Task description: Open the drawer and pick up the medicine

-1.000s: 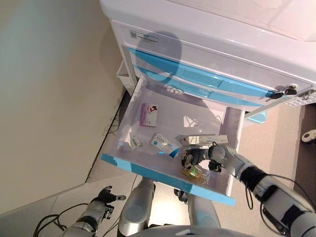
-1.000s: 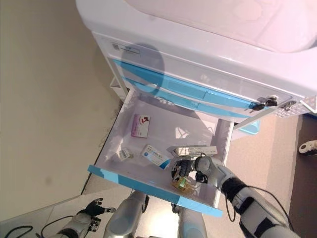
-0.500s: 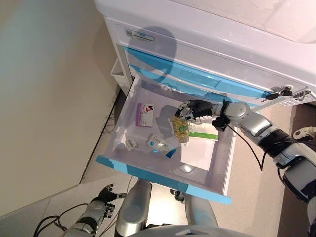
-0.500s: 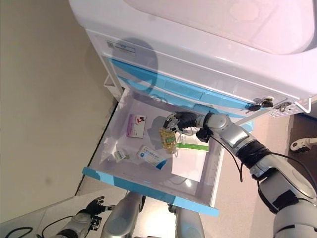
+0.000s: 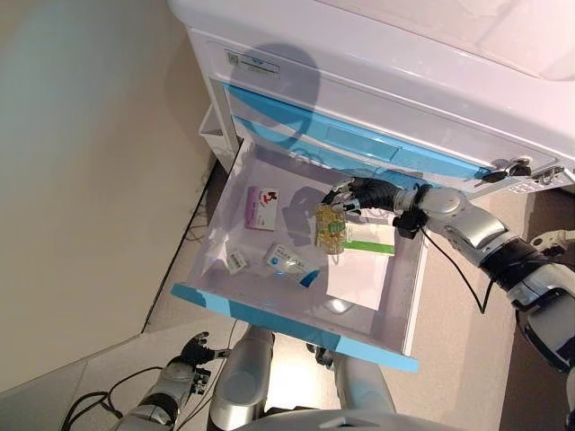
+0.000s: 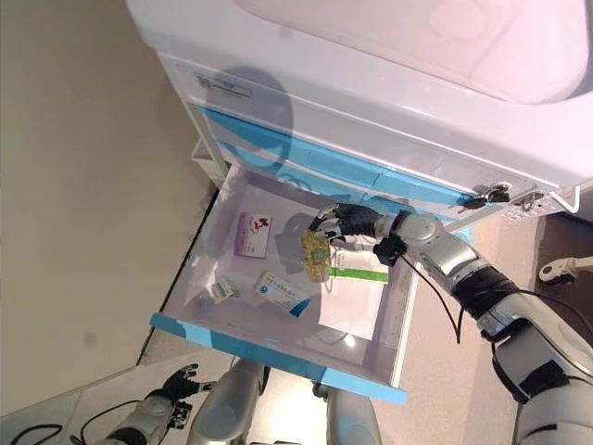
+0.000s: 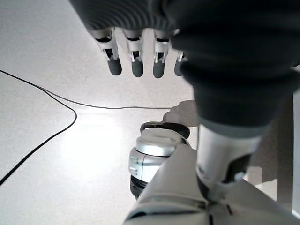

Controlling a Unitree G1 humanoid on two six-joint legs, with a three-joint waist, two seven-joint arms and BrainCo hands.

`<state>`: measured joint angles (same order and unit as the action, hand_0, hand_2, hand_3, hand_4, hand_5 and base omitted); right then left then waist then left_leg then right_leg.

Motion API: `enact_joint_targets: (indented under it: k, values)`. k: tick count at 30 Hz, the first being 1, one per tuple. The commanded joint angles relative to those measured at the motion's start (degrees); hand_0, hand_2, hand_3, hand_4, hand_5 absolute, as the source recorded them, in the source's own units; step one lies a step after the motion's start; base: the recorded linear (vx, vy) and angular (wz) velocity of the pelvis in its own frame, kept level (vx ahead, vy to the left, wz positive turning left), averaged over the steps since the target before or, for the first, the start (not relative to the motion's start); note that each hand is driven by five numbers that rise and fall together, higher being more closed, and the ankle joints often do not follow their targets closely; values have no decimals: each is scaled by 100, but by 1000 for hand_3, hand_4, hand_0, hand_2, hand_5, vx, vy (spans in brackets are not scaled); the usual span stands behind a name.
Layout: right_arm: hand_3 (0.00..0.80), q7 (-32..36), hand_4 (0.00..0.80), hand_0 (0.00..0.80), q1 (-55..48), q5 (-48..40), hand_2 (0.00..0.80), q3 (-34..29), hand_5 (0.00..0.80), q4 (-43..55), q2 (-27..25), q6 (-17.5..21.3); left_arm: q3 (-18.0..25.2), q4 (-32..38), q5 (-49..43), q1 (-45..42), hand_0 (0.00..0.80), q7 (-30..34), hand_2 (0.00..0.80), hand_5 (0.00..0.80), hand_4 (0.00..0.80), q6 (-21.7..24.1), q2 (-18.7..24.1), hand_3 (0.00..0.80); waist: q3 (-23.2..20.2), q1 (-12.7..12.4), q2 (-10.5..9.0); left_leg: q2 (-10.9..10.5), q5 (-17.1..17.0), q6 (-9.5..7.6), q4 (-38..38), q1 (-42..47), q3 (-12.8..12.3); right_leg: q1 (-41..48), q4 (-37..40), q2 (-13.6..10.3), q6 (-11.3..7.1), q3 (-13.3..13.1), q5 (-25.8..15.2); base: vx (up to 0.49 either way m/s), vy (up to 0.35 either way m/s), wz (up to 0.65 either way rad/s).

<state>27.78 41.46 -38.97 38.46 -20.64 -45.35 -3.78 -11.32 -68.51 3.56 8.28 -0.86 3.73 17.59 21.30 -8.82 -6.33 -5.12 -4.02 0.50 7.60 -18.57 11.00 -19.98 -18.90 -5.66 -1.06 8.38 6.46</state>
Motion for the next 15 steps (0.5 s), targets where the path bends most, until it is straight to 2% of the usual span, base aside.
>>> enact_joint_targets:
  k: [1,5,6,8,11,15]
  values:
    - [800,-18,800,800,-345,-588,800,-383,800,142,79,328,-15,13,69,-353,0,58,0,0,0,87,55,0,-252,54,30,-209,140,-208,64,-15,-206,-141,116,-254,-434,-86,-781,0,0,0]
    - [800,-67,800,800,-1046,-930,800,-866,800,-200,523,304,16,16,17,-383,0,58,0,0,0,95,55,0,-298,71,68,-212,138,-216,58,-2,-208,-101,165,-255,-437,-75,-783,-3,3,-1]
    - [800,-133,800,800,-1426,-1212,800,-1147,800,-425,882,287,30,-18,13,-378,0,54,0,0,0,87,41,0,-310,87,103,-216,141,-220,62,13,-224,-90,175,-254,-432,-78,-785,-16,15,-5]
    - [800,-141,800,800,-1598,-1335,800,-1267,800,-469,1034,266,47,-21,14,-379,0,54,0,0,0,89,42,0,-315,95,111,-217,143,-221,66,18,-231,-83,179,-248,-429,-85,-782,-7,6,-2]
    - [800,-166,800,800,-2268,-1811,800,-1644,800,-628,1535,195,213,-90,18,-385,0,31,0,0,0,65,67,0,-342,151,125,-226,146,-228,58,43,-244,-52,214,-233,-436,-108,-796,-8,7,-9]
    - [800,-68,800,800,-2853,-2099,800,-1789,800,-443,1752,117,323,-115,-23,-440,0,37,0,0,0,64,85,0,-378,217,119,-230,157,-237,49,86,-247,-10,243,-224,-440,-141,-800,-1,5,-4]
